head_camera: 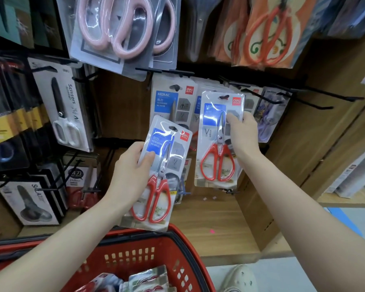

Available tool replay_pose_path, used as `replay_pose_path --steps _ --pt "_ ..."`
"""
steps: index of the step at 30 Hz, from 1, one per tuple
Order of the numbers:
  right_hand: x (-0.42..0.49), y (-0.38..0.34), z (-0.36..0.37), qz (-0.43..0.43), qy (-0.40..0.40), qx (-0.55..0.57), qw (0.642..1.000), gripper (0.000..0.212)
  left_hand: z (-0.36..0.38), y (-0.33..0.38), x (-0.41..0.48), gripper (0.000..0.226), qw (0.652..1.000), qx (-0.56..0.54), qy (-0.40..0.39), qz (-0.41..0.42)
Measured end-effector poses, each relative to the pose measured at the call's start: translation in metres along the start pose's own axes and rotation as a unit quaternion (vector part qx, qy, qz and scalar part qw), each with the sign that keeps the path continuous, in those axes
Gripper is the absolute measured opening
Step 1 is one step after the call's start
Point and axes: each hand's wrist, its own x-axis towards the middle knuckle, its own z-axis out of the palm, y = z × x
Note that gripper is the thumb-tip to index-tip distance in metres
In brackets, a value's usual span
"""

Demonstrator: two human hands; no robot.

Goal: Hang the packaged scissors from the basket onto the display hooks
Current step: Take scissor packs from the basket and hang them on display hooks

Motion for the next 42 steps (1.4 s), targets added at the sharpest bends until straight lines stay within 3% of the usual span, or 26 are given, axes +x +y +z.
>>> replay_pose_path --steps 4,7,10,12,15,17,20,22,29,34,42 --pt "0.019 0.005 0.012 0.053 -0.017 0.011 0.998 0.035 -0.001 -0.001 0.002 0.020 1.000 0.003 0.006 0.001" --pt "0.040 0.013 0.018 0.116 -0.029 0.046 0.992 0.057 -0.002 -0.002 0.002 0.020 1.000 0.003 0.008 -0.002" --pt "0.046 0.018 0.017 0.150 -0.014 0.016 0.988 0.069 -0.002 -0.001 0.000 0.018 1.000 0.005 0.014 0.000" --pt "0.039 0.019 0.013 0.127 0.015 -0.027 0.991 0.070 -0.002 0.000 -0.002 0.019 1.000 0.005 0.018 -0.001" --pt "-0.001 0.013 0.003 0.024 0.045 -0.075 0.996 0.046 -0.001 0.001 -0.004 0.018 1.000 -0.019 0.017 -0.012" --pt "-0.030 0.011 0.000 0.011 -0.037 -0.053 0.998 0.031 0.002 0.003 -0.007 0.017 0.999 -0.033 0.015 -0.015" --pt "-0.072 0.002 -0.003 0.076 -0.195 0.032 0.977 0.024 0.010 0.008 -0.014 0.015 0.999 -0.051 0.002 -0.017" --pt "-0.088 -0.001 -0.005 0.101 -0.227 0.086 0.965 0.027 0.017 0.011 -0.020 0.015 0.998 -0.049 -0.021 -0.016" --pt "-0.094 -0.009 -0.027 0.072 -0.141 0.117 0.980 0.024 0.031 0.016 -0.032 0.030 0.996 -0.027 -0.075 0.047" --pt "-0.071 -0.021 -0.046 0.036 -0.077 0.075 0.994 0.022 0.021 0.025 -0.015 0.008 0.994 0.003 -0.085 0.073" --pt "-0.027 -0.034 -0.029 -0.031 -0.014 -0.005 0.999 0.036 -0.001 0.008 0.062 0.052 0.994 0.096 0.018 0.055"
